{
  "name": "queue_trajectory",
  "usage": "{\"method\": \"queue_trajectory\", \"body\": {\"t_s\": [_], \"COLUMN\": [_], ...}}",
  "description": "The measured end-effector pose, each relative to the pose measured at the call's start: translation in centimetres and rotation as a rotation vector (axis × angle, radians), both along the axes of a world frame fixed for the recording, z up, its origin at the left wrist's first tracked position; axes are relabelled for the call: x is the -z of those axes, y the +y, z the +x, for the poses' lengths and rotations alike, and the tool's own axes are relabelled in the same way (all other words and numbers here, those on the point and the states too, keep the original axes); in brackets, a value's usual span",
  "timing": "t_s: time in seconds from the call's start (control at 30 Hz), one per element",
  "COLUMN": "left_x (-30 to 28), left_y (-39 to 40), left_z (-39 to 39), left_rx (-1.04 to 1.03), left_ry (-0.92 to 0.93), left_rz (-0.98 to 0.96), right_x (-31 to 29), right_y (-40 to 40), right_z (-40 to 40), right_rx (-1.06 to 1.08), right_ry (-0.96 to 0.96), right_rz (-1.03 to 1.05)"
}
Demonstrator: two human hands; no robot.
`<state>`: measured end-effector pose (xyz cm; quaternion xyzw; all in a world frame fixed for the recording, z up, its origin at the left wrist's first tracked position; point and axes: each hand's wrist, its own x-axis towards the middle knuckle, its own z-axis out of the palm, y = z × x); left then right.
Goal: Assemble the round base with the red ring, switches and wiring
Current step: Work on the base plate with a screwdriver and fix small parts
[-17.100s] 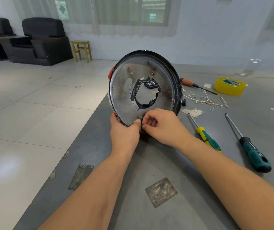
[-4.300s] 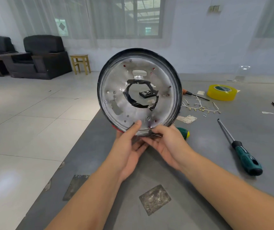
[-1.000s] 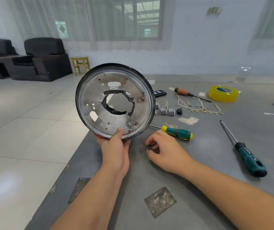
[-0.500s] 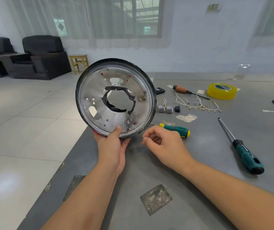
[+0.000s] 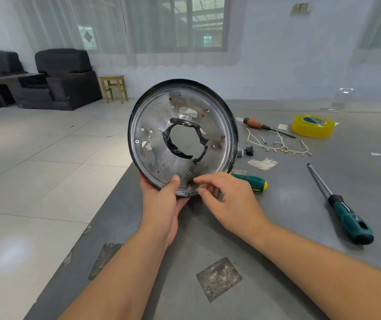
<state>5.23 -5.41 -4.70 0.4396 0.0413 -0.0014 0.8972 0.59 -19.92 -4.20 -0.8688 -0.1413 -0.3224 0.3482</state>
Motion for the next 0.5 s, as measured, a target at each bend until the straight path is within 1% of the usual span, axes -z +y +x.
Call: {"method": "queue_trajectory", "body": {"t_s": [0.1,0.23,0.33,0.5], "left_x": [-0.1,-0.1,-0.1,0.1], "left_y": [-0.1,-0.2,-0.3,-0.3], "left_z": [-0.1,-0.2,-0.2,-0.2], "left_rx": [0.006,0.021,0.033,0.042], "left_ry": [0.003,-0.011,-0.027,-0.036], "left_rz": [0.020,0.031,0.044,0.084], "right_x": [0.2,0.2,0.2,0.6], "right_y": [-0.1,-0.2,-0.3,-0.5], "right_z": [0.3,0.7,1.1,1.7], "right_rx": [0.043,0.111,0.126,0.230], "right_ry": [0.011,-0.046,-0.002,0.035], "right_rz": [-0.044,-0.150,-0.182,-0.157]}}
